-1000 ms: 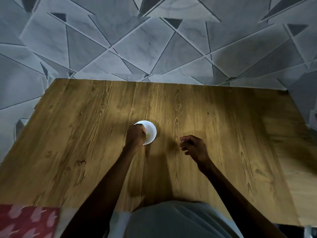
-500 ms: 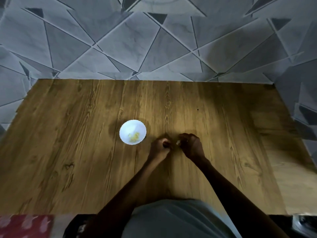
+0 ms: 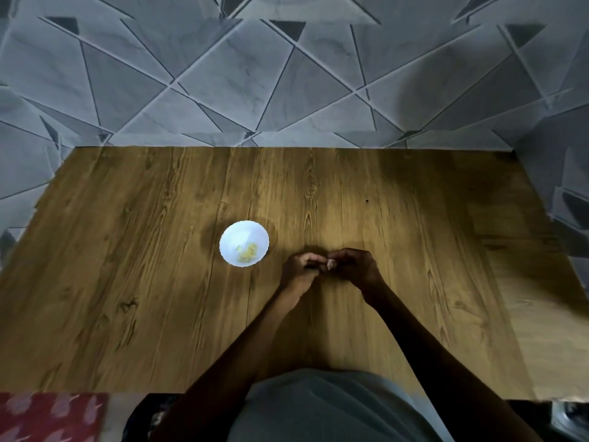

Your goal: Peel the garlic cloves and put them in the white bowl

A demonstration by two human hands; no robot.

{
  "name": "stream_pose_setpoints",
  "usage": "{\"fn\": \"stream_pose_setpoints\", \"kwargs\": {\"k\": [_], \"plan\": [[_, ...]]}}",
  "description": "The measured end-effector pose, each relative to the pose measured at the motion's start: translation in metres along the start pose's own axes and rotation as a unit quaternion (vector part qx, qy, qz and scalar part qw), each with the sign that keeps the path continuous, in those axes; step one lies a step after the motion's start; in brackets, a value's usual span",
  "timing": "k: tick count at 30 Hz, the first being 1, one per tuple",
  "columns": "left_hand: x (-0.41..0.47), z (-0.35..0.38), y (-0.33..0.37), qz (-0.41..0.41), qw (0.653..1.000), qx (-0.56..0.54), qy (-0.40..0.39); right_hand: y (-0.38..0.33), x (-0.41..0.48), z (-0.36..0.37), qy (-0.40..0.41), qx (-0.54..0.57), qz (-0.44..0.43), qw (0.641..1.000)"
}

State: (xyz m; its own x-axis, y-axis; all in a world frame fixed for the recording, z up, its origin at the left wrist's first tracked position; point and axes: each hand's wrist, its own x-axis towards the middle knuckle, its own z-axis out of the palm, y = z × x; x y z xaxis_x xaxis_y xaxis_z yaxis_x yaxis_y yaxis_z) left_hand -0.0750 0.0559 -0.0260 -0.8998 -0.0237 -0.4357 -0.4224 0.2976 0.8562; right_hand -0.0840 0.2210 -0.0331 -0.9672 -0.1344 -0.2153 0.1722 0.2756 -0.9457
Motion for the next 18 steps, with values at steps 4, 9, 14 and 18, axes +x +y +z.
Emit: {"fn": "stream_pose_setpoints", "kwargs": {"k": [4,9,14,18], "plan": [[-0.006,0.0,0.002,0.005,0.996,-0.094,-0.007,-0.005,-0.009,-0.008,-0.028,0.103,0.008,0.994],[-0.009,0.001,0.005,0.022,0.996,-0.083,-0.008,-0.01,-0.014,-0.01,-0.02,0.136,0.009,0.99],[-0.009,0.004,0.009,0.051,0.998,-0.03,0.011,-0.017,-0.015,-0.01,-0.009,0.144,0.0,0.99],[-0.012,0.004,0.016,0.116,0.99,0.073,0.043,-0.02,-0.014,-0.008,0.001,0.138,0.001,0.99]]}}
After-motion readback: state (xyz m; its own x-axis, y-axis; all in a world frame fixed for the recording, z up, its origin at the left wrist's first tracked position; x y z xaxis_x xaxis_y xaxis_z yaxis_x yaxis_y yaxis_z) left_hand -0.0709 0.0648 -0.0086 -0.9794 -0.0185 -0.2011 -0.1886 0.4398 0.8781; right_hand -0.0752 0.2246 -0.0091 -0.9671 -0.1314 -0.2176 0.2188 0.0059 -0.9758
